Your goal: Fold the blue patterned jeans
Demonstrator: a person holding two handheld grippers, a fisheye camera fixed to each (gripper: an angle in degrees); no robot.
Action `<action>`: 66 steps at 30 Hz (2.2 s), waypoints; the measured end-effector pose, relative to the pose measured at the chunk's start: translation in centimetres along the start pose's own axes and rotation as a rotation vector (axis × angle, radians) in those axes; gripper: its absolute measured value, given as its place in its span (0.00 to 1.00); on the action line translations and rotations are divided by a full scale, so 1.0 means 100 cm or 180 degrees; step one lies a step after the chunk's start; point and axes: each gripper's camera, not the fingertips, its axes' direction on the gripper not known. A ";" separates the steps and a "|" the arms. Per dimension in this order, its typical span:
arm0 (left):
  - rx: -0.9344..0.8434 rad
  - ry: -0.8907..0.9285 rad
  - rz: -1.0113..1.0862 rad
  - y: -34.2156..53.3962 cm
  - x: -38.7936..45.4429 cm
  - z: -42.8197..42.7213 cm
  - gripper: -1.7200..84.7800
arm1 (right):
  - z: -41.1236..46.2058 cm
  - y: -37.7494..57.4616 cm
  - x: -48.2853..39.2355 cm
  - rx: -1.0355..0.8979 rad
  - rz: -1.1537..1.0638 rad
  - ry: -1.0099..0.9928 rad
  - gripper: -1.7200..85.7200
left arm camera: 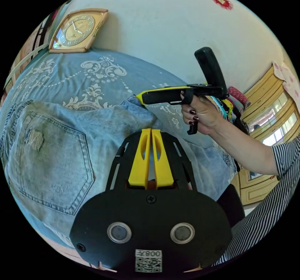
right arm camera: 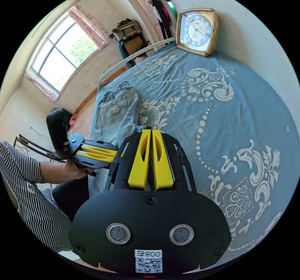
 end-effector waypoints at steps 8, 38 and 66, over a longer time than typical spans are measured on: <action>-0.0378 0.0043 0.0173 -0.029 0.011 0.034 0.03 | 0.022 -0.007 0.051 -0.0266 0.0339 -0.0289 0.03; -0.0250 -0.0480 0.0465 -0.133 0.045 0.075 0.04 | -0.034 0.111 0.005 -0.0064 0.0444 0.0510 0.02; -0.0465 -0.0906 0.1011 -0.125 0.136 0.124 0.03 | -0.067 0.223 -0.051 -0.0246 0.0665 0.1172 0.03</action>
